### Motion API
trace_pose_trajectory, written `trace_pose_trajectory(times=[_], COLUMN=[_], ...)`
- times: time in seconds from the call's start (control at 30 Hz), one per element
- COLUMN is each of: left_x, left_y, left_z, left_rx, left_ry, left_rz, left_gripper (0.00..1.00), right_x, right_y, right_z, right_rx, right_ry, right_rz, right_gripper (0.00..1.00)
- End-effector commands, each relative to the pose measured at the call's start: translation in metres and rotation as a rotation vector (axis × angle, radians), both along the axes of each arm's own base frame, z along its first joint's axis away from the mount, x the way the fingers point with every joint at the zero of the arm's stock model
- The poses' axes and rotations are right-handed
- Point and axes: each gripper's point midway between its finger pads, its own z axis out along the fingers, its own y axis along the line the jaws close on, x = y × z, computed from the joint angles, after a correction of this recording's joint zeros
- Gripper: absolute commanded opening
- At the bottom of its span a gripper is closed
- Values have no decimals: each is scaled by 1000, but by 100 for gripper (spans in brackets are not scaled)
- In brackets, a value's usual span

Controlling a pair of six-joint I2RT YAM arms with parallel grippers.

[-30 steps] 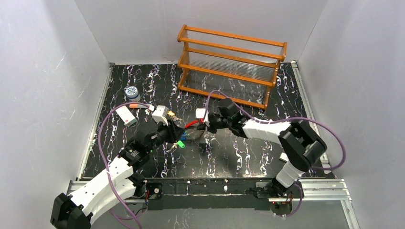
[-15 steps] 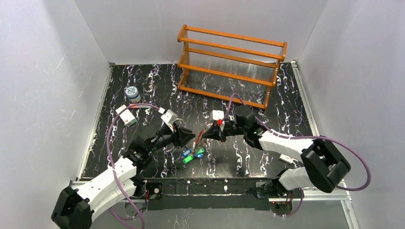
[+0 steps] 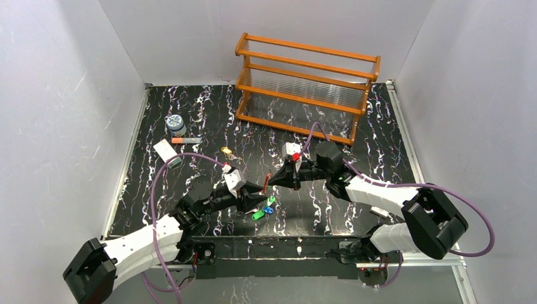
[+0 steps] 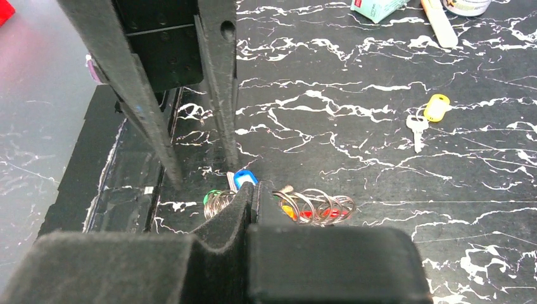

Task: Put the keys on the keyring

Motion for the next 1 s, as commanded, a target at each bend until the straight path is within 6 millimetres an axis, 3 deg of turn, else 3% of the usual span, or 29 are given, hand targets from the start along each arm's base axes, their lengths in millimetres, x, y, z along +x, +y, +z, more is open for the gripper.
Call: trace_pose_trajectory(times=[0.0, 0.2, 0.4, 0.6, 0.97], left_x=[16, 26, 20, 17, 18], left_y=[5, 8, -6, -16, -20], left_z=[1, 3, 4, 7, 14], left_rx=[17, 20, 28, 22, -5], left_ry=[-95, -133, -156, -150, -107], left_rz=[74, 124, 32, -14, -10], left_gripper=[34, 32, 30, 18, 23], right_x=[-3, -3, -4, -3, -4], right_y=[3, 4, 4, 5, 5], right_z=[25, 25, 25, 23, 20], right_rx=[75, 75, 75, 72, 64], right_ry=[-42, -37, -31, -29, -21], right_rz=[32, 40, 45, 46, 52], right_gripper=[1, 1, 1, 1, 1])
